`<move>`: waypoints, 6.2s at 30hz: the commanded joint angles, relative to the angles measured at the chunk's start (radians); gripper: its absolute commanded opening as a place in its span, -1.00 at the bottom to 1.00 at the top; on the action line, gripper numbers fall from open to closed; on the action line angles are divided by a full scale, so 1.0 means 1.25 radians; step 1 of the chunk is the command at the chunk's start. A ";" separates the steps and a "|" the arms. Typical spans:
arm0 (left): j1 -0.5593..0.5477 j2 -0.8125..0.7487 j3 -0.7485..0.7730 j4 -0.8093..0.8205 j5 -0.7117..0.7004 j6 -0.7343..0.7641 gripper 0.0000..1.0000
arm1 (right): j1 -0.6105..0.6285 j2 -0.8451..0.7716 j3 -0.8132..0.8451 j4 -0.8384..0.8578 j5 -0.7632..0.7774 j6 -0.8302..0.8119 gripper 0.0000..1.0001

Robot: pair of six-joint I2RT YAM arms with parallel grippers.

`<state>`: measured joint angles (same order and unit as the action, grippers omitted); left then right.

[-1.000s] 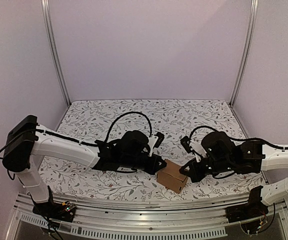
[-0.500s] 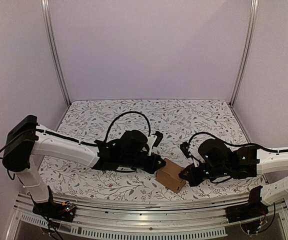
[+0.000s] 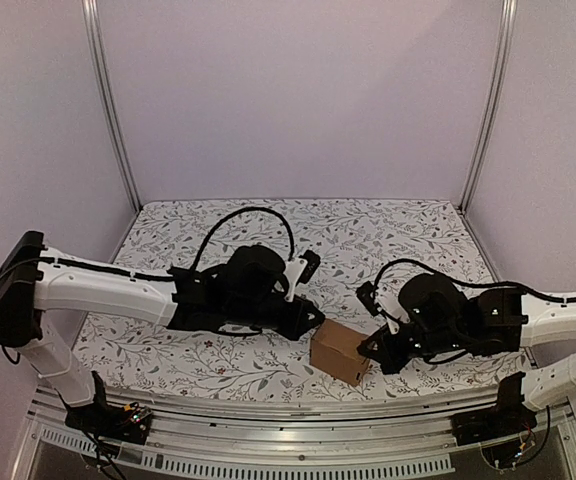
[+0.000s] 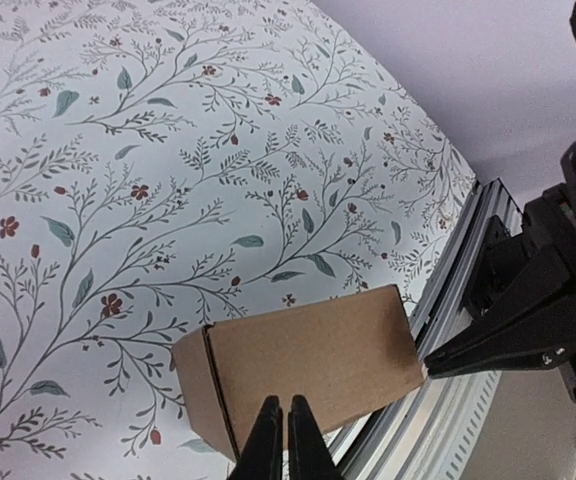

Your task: Fold the paper box

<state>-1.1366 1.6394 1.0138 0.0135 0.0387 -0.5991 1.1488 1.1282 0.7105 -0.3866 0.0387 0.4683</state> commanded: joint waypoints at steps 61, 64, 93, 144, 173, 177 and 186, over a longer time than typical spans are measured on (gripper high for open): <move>0.096 -0.014 -0.104 0.012 0.011 0.015 -1.00 | -0.126 0.416 0.005 0.435 -0.035 -0.006 -1.00; 0.096 -0.037 -0.130 0.011 -0.001 0.011 -1.00 | -0.151 0.432 -0.007 0.486 -0.089 0.027 -1.00; 0.091 0.054 -0.002 0.009 0.062 0.026 -1.00 | -0.272 0.603 -0.114 0.757 -0.231 0.207 -0.99; 0.110 0.225 0.128 -0.098 -0.014 0.000 -1.00 | -0.230 0.231 -0.080 0.271 0.072 0.118 -1.00; 0.221 0.172 0.048 -0.118 -0.011 0.012 -1.00 | -0.163 0.555 0.215 0.309 0.065 0.104 -1.00; 0.236 0.169 0.055 -0.139 -0.028 0.026 -1.00 | -0.178 0.568 0.221 0.285 0.082 0.097 -1.00; 0.248 0.096 0.058 -0.228 -0.126 0.047 -0.47 | -0.234 0.479 0.183 0.227 0.118 0.066 -0.50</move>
<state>-0.8455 1.8381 1.0813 -0.2024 -0.0456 -0.5671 0.8928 1.8072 0.9607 -0.0475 0.1440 0.5812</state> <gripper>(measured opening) 0.161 0.201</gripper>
